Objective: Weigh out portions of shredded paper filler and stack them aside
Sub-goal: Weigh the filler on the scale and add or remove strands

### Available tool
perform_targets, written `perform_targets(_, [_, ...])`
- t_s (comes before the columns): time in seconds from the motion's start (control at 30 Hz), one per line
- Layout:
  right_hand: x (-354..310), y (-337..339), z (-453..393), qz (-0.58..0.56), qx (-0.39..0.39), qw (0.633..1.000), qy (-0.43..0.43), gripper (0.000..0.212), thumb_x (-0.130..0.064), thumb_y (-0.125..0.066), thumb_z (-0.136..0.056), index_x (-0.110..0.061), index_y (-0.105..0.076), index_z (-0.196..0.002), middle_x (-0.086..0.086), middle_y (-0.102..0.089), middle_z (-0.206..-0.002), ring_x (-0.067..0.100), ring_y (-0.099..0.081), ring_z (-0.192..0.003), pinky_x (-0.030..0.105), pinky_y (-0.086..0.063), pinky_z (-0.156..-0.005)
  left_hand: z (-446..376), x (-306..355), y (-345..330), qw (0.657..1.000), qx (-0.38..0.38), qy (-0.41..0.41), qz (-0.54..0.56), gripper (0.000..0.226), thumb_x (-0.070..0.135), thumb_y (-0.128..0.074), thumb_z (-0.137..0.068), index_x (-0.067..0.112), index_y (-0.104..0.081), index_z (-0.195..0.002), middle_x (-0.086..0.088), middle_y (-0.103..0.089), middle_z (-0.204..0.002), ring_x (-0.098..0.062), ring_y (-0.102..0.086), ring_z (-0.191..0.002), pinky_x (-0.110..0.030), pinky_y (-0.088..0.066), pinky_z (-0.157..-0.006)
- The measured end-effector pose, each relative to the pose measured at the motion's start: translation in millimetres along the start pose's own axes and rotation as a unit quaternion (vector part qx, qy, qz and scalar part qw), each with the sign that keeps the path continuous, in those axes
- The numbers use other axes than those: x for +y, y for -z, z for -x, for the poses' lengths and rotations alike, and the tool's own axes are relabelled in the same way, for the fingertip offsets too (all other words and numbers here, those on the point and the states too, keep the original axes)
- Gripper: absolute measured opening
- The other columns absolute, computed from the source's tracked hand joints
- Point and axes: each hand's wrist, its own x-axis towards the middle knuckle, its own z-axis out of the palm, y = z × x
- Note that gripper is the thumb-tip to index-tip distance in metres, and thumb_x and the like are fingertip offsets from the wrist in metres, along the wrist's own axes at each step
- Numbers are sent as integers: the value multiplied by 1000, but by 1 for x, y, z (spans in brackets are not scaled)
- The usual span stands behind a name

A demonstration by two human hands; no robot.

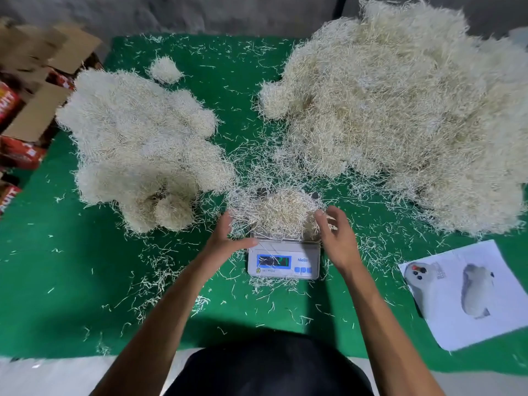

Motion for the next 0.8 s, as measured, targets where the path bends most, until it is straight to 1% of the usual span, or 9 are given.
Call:
perform_targets(0.07, [5, 2, 3, -13, -9, 1000, -6, 82, -76, -47, -94, -23, -37, -155, 4, -44, -159, 12, -51, -127, 43, -43, -106, 0, -2, 2, 999, -2, 9, 51, 138, 70, -88, -51, 37, -7, -158, -8, -16, -167, -24, -30, -147, -55, -31, -117])
perform_targets(0.2, [14, 6, 8, -26, -6, 999, -22, 99, -90, -45, -83, -26, -34, -157, 3, -41, -161, 19, -52, -133, 50, -46, -108, 2, -3, 4, 983, 20, 22, 180, 137, 62, -86, -54, 32, -6, -161, -11, -20, -166, -27, -39, -143, -56, -35, -115])
perform_targets(0.4, [26, 3, 15, -4, -2, 1000, -17, 89, -85, -43, -90, -27, -33, -157, 1, -39, -162, 20, -48, -140, 57, -41, -114, 17, -2, 4, 961, 31, 1, 274, 161, 73, -91, -34, 20, -8, -162, -15, -24, -164, -26, -41, -142, -59, -30, -118])
perform_targets(0.53, [28, 3, 16, -9, 42, 999, -14, 82, -81, -44, -93, -24, -41, -152, 2, -51, -154, 18, -56, -130, 52, -48, -109, 23, 0, 6, 958, 29, -10, 284, 158, 77, -88, -39, 17, -8, -162, -14, -26, -163, -29, -39, -144, -61, -30, -118])
perform_targets(0.6, [23, 0, 12, -11, 96, 995, 15, 71, -72, -45, -99, -20, -47, -147, 2, -59, -143, 13, -60, -122, 45, -52, -104, 18, 0, 9, 948, 44, 5, 315, 142, 81, -80, -52, 20, -14, -161, -13, -28, -163, -31, -40, -143, -58, -35, -115])
perform_targets(0.67, [8, -8, -2, -21, 147, 988, 42, 61, -61, -44, -104, -16, -51, -143, 2, -61, -137, 12, -59, -119, 41, -53, -104, 1, 3, 10, 904, 81, 73, 413, 106, 80, -60, -78, 25, -21, -160, -14, -29, -162, -33, -41, -143, -56, -38, -114])
perform_targets(0.7, [-2, -15, -10, -30, 160, 986, 44, 58, -57, -42, -106, -13, -52, -142, 3, -62, -135, 14, -59, -119, 41, -53, -104, -10, 7, 7, 883, 105, 106, 445, 88, 73, -50, -90, 26, -23, -160, -15, -29, -163, -33, -41, -143, -55, -38, -113])
perform_targets(0.73, [-15, -23, -18, -41, 160, 985, 43, 56, -52, -39, -108, -10, -52, -141, 4, -62, -133, 17, -60, -120, 41, -53, -103, -21, 12, 2, 881, 117, 124, 442, 74, 61, -46, -99, 25, -23, -159, -15, -27, -163, -32, -44, -140, -53, -44, -109])
perform_targets(0.8, [-40, -46, -31, -30, 122, 991, 51, 55, -48, -35, -110, -5, -50, -141, 10, -61, -133, 23, -58, -121, 43, -52, -103, -38, 30, -14, 893, 144, 137, 403, 62, 40, -48, -105, 25, -22, -159, -16, -23, -164, -27, -50, -130, -41, -56, -92])
